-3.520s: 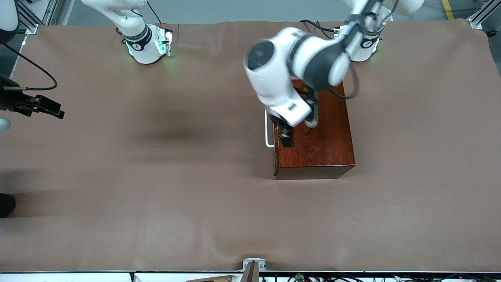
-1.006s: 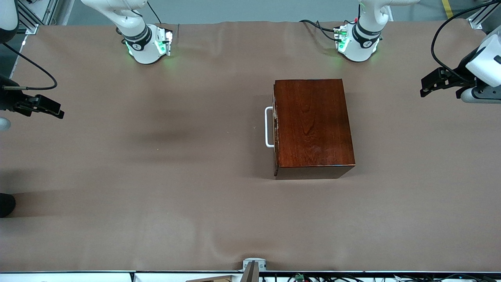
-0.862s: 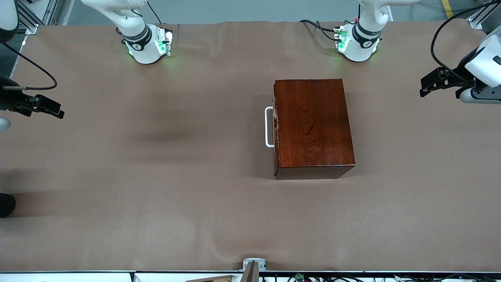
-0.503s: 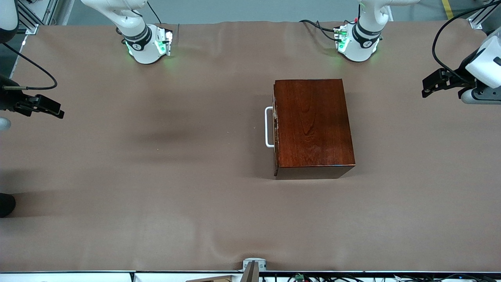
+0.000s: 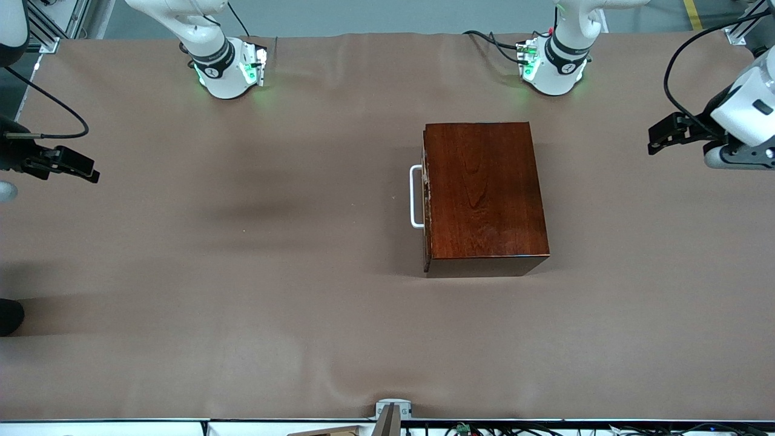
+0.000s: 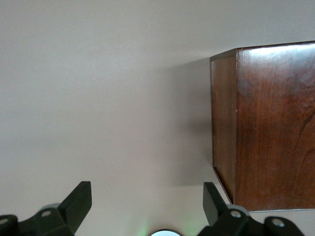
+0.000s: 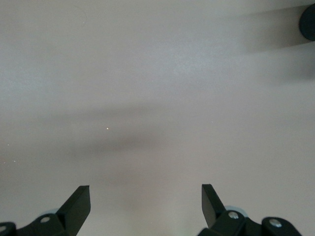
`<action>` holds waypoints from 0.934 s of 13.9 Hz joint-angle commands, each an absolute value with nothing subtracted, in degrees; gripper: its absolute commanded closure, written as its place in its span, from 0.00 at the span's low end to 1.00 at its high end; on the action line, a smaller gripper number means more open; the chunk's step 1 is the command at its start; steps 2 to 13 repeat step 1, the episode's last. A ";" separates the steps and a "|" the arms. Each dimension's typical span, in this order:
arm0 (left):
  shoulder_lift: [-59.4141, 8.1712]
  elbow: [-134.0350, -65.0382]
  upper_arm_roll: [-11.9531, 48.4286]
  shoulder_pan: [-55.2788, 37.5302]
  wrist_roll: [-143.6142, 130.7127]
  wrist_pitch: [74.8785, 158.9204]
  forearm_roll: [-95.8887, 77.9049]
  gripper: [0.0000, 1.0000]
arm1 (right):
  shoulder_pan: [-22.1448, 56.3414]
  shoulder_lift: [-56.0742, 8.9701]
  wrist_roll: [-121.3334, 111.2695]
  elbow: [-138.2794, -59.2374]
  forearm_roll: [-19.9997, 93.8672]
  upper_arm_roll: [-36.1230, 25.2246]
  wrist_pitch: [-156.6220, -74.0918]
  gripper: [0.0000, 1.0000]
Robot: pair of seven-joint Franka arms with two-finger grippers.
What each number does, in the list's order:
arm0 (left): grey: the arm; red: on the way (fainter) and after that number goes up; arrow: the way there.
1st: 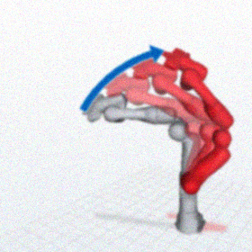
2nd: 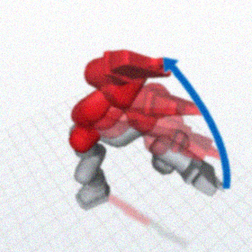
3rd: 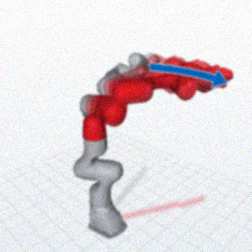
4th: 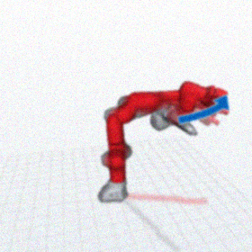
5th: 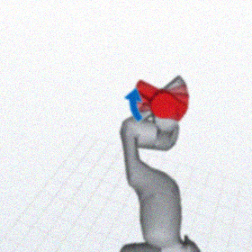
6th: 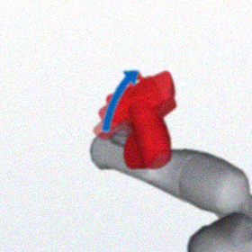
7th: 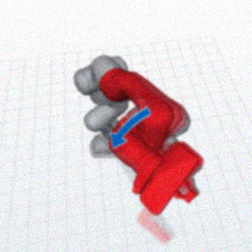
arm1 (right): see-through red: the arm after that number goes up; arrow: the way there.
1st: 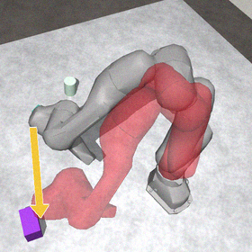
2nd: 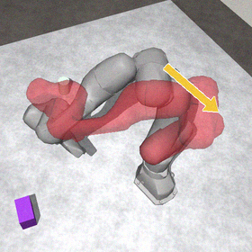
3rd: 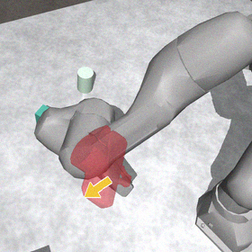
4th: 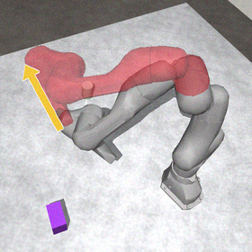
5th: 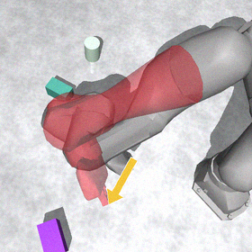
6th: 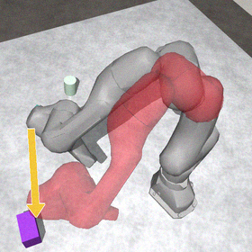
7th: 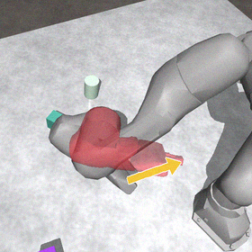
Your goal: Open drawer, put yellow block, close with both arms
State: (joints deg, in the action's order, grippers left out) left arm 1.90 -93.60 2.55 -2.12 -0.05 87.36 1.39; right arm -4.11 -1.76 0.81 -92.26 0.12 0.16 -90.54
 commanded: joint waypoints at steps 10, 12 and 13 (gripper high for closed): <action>0.27 -90.01 3.08 -2.29 -1.05 85.78 2.55 0.00 | -4.66 -1.23 0.44 -92.02 0.09 0.79 -89.83 0.00; 0.27 -90.01 3.08 -2.29 -1.05 85.78 2.55 0.00 | -4.66 -1.23 0.44 -92.02 0.09 0.79 -89.83 0.00; 0.27 -90.01 3.08 -2.29 -1.05 85.78 2.55 0.00 | -4.66 -1.23 0.44 -92.02 0.09 0.79 -89.83 0.00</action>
